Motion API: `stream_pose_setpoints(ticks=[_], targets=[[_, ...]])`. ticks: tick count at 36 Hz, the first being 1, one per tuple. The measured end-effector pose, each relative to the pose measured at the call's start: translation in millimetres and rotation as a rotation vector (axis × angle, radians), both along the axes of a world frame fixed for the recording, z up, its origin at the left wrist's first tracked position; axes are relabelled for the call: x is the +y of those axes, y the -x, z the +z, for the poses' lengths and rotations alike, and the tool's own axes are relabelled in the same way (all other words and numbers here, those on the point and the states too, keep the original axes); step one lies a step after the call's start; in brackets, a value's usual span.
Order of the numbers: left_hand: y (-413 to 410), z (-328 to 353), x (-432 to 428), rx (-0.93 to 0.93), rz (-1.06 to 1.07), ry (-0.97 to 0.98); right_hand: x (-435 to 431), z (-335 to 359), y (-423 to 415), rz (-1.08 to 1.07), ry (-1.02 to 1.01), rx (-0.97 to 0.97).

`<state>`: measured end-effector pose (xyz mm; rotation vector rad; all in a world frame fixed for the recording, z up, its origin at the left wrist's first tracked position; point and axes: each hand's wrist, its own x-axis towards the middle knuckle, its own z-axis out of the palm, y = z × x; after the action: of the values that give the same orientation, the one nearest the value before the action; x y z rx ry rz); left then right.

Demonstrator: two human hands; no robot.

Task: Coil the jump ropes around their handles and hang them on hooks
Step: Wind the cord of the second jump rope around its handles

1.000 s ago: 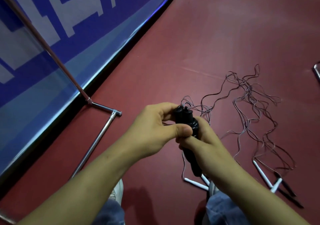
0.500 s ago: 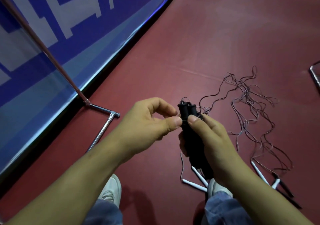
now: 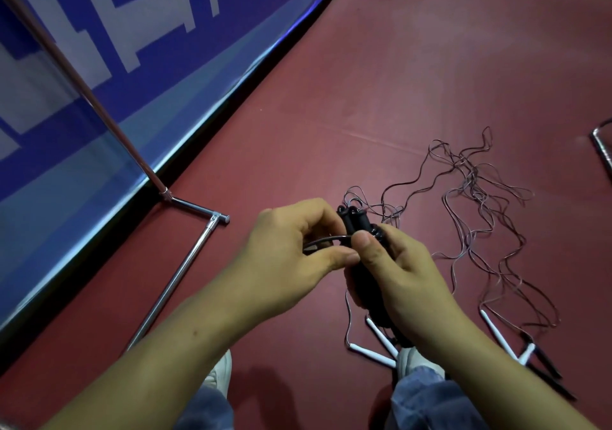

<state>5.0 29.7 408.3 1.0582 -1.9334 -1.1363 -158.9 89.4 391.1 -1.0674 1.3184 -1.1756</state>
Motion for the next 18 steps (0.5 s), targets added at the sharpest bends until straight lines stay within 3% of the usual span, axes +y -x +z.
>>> stream_pose_setpoints(ticks=[9,18], targets=[[-0.8,-0.8,6.2,-0.058,0.006,0.290,0.7,-0.7,-2.4,0.017,-0.059,-0.077],[-1.0,-3.1,6.1,-0.044,-0.026,0.286,4.8,-1.5,-2.2,0.028,-0.079,-0.121]])
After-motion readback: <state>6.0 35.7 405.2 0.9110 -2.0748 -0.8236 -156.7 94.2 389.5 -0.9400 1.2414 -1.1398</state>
